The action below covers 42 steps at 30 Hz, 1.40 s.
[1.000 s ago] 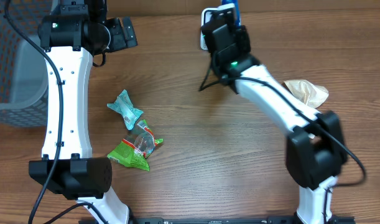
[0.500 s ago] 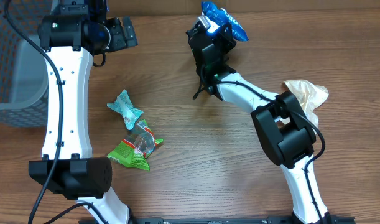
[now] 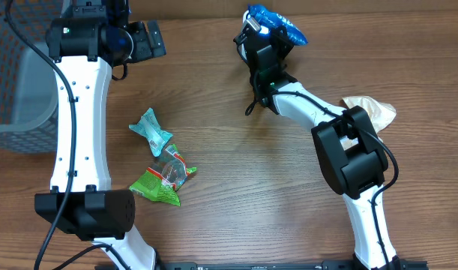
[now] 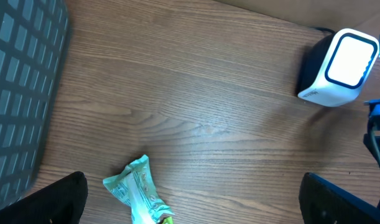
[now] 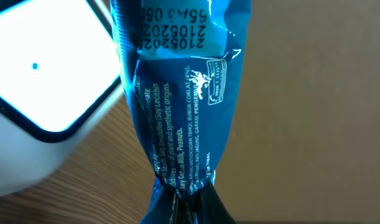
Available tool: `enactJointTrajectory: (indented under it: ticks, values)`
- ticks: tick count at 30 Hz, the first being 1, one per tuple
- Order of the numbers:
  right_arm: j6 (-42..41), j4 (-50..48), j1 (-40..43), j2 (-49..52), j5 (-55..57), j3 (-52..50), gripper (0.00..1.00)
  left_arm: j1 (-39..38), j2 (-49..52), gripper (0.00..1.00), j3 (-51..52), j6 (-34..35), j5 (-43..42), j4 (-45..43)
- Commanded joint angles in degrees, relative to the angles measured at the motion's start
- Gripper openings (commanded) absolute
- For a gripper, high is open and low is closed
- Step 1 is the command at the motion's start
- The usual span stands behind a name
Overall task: Scan the item barcode
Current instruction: 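Hold the blue bar in front of the scanner, turning it, then carry the blue bar right and drop it beside the Nutree bag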
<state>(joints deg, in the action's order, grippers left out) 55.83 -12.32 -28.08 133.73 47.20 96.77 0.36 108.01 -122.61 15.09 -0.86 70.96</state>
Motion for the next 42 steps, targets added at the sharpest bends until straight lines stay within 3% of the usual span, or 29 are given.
enactJointTrajectory:
  ticks: [1,9,17,22,28,34,42]
  values:
    - [0.2,-0.1,-0.1,-0.5,-3.5,1.4,0.04,-0.4,0.6,1.0,-1.3,0.8,-0.4,-0.1]
    - [1.7,4.3,0.4,0.1,-4.6,1.4,0.04,-0.4,0.6,1.0,-1.3,0.8,-0.4,-0.1]
    - [11.3,-3.2,0.5,0.1,2.8,1.4,0.04,-0.4,0.6,1.0,-1.3,0.8,-0.4,-0.1]
    - [11.5,-4.0,-0.7,0.1,6.8,1.4,0.04,-0.4,0.6,1.0,-1.3,0.8,-0.4,-0.1]
    - [-2.5,1.0,-6.0,-2.8,5.6,1.4,0.04,-0.4,0.6,1.0,-1.3,0.8,-0.4,-0.1]
    - [-21.3,23.0,-7.9,-11.8,-5.0,1.4,0.04,-0.4,0.6,1.0,-1.3,0.8,-0.4,-0.1]
    - [-48.6,46.0,-6.9,-32.8,-20.8,1.4,0.04,-0.4,0.6,1.0,-1.3,0.8,-0.4,-0.1]
